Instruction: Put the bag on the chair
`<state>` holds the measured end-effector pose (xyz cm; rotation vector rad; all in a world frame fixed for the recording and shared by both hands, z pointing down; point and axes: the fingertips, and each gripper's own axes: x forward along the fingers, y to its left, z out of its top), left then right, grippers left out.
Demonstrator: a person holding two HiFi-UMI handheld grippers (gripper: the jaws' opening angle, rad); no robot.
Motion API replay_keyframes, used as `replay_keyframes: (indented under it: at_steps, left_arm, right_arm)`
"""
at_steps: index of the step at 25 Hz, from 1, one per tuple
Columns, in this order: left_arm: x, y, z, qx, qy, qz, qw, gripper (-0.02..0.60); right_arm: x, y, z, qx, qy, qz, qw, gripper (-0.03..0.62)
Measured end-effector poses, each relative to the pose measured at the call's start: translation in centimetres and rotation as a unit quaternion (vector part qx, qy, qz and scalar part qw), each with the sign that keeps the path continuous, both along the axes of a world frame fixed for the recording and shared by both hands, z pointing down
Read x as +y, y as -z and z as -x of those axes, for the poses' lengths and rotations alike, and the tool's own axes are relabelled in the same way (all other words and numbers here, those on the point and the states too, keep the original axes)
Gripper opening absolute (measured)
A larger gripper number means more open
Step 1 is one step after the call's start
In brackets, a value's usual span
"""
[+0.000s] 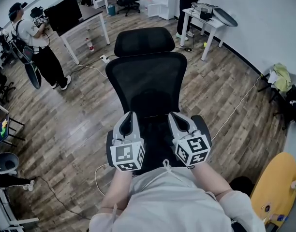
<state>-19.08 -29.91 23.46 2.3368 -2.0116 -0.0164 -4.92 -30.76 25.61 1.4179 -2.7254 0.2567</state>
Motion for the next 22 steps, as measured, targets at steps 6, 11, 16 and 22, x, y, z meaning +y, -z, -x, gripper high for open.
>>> replay_keyframes:
  at_steps: [6, 11, 16, 22]
  left_arm:
    - [0.6, -0.2, -0.1, -0.007, -0.004, 0.006, 0.9999, 0.008]
    - [1.0, 0.0, -0.3, -0.007, -0.002, 0.006, 1.0, 0.008]
    - [1.7, -0.3, -0.5, -0.01, -0.006, 0.01, 0.9999, 0.007]
    - [2.5, -0.9, -0.3, -0.005, -0.002, 0.021, 0.9998, 0.007]
  right_arm:
    - [0.5, 0.2, 0.6, 0.008, -0.003, -0.009, 1.0, -0.002]
    - [1.0, 0.2, 0.7, 0.016, -0.007, -0.018, 1.0, -0.002]
    - [1.6, -0.1, 0.6, 0.015, -0.014, -0.015, 1.0, -0.003]
    - [2.9, -1.0, 0.8, 0.028, -0.013, -0.004, 1.0, -0.003]
